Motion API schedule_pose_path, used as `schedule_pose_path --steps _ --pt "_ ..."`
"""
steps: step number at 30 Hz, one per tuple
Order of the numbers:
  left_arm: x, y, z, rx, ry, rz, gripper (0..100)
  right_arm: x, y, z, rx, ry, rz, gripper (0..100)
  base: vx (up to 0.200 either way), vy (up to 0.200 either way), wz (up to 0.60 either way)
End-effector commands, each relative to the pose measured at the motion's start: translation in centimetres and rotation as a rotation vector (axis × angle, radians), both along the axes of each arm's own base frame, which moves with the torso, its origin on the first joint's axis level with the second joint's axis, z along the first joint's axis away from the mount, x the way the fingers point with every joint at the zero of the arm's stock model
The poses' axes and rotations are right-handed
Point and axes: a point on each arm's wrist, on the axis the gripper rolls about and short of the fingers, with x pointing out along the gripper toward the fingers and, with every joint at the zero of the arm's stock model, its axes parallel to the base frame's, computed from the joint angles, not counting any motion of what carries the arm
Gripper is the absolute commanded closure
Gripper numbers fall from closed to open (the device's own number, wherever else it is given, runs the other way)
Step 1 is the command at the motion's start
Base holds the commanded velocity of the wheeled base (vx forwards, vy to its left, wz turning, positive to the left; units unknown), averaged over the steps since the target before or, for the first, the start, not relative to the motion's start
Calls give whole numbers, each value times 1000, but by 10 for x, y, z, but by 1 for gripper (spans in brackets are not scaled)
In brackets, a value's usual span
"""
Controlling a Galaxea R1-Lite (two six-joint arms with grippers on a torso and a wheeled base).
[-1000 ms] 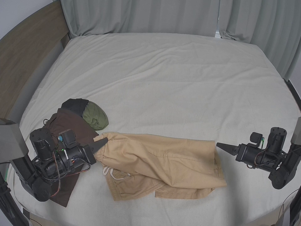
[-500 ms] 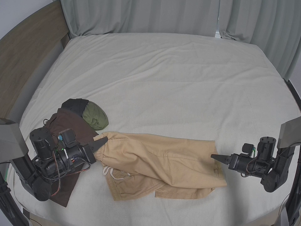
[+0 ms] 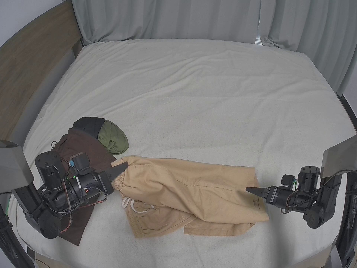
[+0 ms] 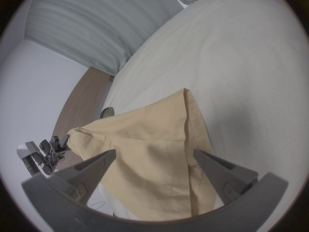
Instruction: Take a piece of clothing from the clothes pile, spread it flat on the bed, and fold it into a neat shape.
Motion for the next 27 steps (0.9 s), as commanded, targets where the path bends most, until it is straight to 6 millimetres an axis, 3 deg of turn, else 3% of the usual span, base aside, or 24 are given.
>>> schedule_pose_path --steps 1,7,15,16,27 --pt "0 0 1 -1 -4 0 100 4 2 -13 -4 31 5 0 0 0 0" --pt "0 0 2 -3 -10 2 100 7 9 -22 -5 45 27 0 0 0 0" --pt "1 0 4 -6 -16 2 100 12 21 -19 27 36 52 0 0 0 0" --pt "1 0 4 -6 -16 2 100 12 21 -19 28 33 53 100 0 0 0" --pt "1 -1 1 -2 -7 -2 100 18 16 -7 38 -19 35 100 0 0 0"
